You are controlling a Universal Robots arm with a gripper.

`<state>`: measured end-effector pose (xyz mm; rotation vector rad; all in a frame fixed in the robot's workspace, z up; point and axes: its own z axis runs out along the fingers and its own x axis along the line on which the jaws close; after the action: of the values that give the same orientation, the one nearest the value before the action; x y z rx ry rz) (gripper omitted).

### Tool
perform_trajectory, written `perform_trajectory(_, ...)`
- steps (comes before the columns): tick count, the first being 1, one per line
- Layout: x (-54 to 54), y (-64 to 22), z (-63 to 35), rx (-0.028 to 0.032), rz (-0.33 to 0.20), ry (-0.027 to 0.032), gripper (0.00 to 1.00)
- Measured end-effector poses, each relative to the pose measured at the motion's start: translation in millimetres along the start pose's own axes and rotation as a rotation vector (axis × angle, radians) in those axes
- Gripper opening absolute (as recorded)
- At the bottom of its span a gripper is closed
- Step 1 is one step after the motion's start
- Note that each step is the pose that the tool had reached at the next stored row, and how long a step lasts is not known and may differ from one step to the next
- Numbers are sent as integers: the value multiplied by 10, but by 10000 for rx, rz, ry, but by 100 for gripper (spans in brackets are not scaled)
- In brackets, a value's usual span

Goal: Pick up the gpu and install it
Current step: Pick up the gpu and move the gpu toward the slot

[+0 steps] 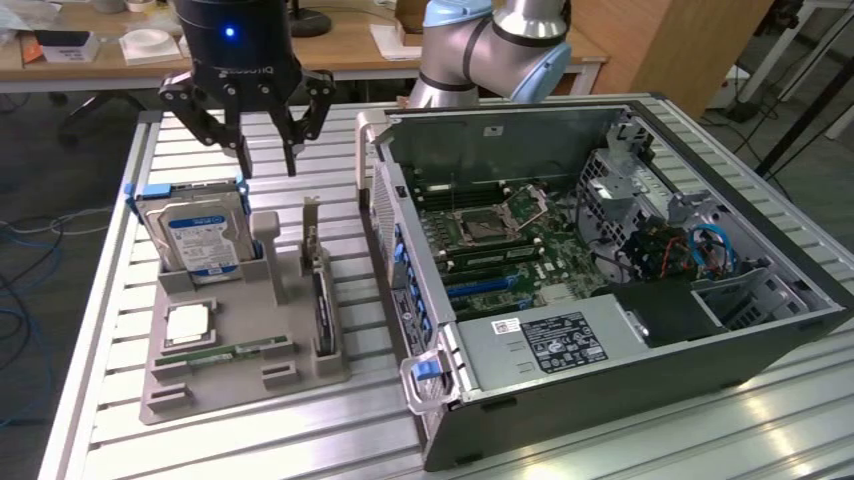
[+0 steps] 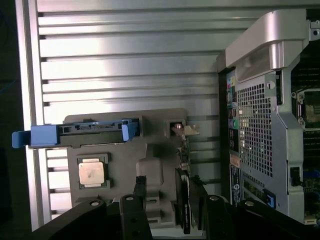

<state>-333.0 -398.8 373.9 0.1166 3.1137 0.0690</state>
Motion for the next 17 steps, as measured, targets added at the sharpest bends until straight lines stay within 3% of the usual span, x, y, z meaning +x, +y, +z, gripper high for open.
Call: perform_trajectory(17, 1, -2, 44, 0, 0, 0, 47)
